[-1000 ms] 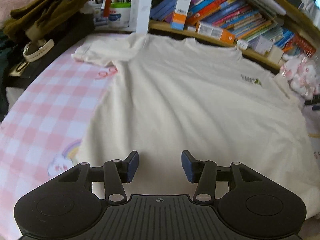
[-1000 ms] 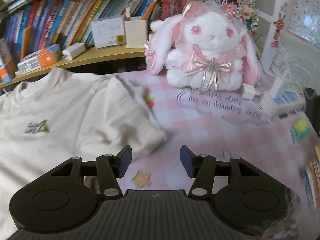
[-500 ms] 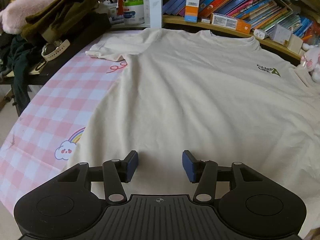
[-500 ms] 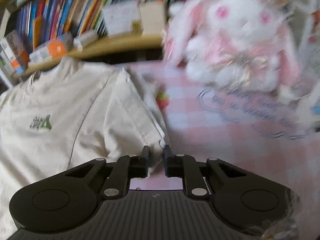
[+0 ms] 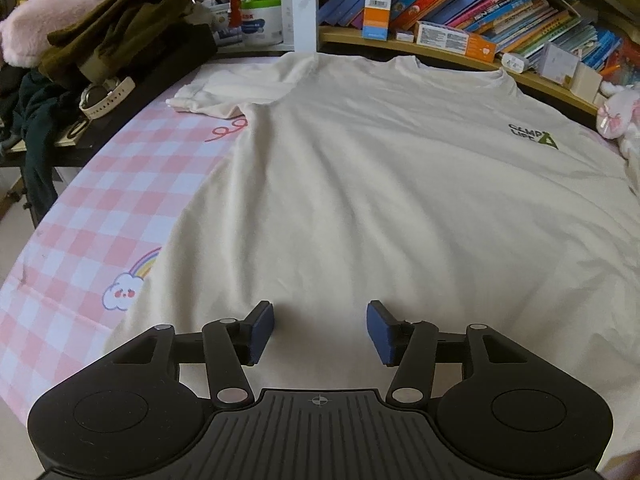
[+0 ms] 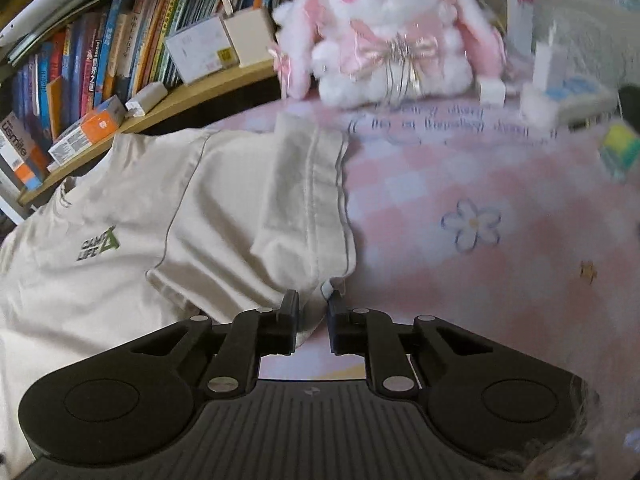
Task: Fold clothes
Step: 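Grasp the sleeve nearest the plush bunny with the right gripper and straighten it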
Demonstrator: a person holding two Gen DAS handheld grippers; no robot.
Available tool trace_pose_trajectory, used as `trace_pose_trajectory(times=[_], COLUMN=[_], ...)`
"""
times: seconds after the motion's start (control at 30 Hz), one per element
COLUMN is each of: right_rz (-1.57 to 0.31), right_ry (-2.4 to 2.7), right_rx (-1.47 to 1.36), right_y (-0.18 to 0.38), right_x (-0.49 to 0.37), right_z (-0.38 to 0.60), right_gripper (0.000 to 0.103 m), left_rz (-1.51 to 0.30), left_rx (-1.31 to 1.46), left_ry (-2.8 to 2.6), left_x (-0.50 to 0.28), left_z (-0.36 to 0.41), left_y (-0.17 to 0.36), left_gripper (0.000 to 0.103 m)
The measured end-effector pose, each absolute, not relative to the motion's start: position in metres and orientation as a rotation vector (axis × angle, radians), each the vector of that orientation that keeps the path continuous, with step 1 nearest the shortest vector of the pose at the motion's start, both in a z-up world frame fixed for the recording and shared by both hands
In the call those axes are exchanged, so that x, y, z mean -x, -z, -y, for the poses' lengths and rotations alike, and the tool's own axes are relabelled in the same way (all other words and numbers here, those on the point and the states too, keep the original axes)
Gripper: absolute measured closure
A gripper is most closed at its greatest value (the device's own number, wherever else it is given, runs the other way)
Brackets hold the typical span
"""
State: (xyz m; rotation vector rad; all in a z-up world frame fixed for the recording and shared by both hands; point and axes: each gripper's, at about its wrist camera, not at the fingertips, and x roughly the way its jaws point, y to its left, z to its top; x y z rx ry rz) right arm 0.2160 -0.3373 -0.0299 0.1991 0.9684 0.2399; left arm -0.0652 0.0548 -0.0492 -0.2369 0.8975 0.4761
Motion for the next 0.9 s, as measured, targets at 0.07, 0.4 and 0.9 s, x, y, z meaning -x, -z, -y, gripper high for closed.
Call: trace_pose_trajectory(times=[0.07, 0.4, 0.9], right_rz=[-1.004, -0.814, -0.877], right_ry=[-0.274, -0.372, -0.169], right_rx=[-0.208, 0.049, 0.115], right_y=[0.029, -0.013, 0.026], right_x=[-0.214, -0.295, -0.343], right_z=[0.334, 0.322, 0.322], right_gripper=[0.087, 0.054, 0.099], left_rz=[-0.898, -0.912, -0.935], left_rx=[0.235, 0.215, 0.230], left_ry=[-0.467, -0.451, -0.452], left_x=[0.066, 0.070, 0.080], left_z=[-0.053, -0.052, -0.053], left_y=[0.049, 0.050, 0.050], left_gripper=[0.049, 0.049, 0.048])
